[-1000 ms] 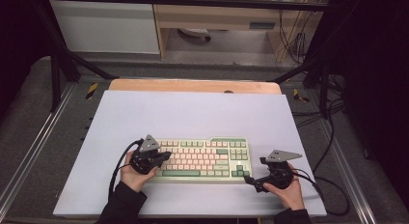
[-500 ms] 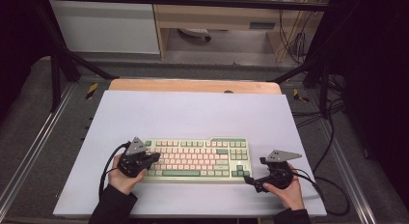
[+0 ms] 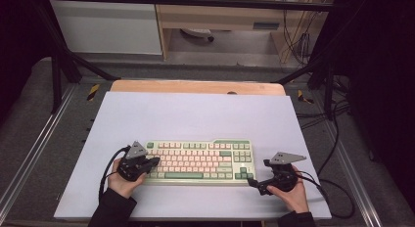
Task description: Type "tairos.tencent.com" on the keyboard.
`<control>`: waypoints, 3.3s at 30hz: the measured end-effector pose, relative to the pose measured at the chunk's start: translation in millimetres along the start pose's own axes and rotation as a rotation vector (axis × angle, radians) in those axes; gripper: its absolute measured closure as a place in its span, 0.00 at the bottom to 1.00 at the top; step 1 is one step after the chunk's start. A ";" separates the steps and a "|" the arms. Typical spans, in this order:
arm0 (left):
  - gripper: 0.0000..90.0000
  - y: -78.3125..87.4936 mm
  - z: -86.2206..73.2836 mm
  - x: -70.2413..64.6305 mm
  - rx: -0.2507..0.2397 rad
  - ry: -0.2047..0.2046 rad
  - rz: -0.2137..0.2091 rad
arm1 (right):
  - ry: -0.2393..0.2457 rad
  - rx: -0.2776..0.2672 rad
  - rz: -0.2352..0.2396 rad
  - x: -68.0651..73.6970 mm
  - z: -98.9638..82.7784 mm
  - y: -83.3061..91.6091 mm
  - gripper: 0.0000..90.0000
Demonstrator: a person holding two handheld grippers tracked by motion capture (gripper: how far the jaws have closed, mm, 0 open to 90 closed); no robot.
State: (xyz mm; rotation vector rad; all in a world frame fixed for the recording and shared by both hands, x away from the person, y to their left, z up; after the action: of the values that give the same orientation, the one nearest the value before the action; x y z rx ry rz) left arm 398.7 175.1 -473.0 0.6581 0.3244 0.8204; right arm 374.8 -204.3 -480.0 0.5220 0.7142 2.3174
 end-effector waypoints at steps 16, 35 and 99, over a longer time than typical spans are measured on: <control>1.00 3.8 0.9 0.4 -0.019 0.005 -0.001 | 0.018 -0.012 0.003 8.2 8.5 -0.8 0.00; 1.00 7.5 3.1 0.7 -0.034 0.006 -0.009 | 0.081 -0.021 0.072 50.2 44.9 -29.9 0.23; 1.00 8.3 4.4 -0.2 -0.043 0.000 -0.014 | 0.101 0.042 0.066 85.5 94.2 -136.2 1.00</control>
State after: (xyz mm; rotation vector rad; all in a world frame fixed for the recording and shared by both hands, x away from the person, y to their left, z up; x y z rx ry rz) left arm 396.0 177.2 -464.2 0.6155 0.3100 0.8120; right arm 427.2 -25.4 -475.4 0.4563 0.8065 2.4088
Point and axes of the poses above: each handheld gripper's, and its own axes: y roughly backward along the jaws, z roughly out of its top, x roughly to its left, the point moved 7 cm from there along -y, roughly forward along the jaws, and after that the axes turned 2 degrees about z, right-handed, at the moved point
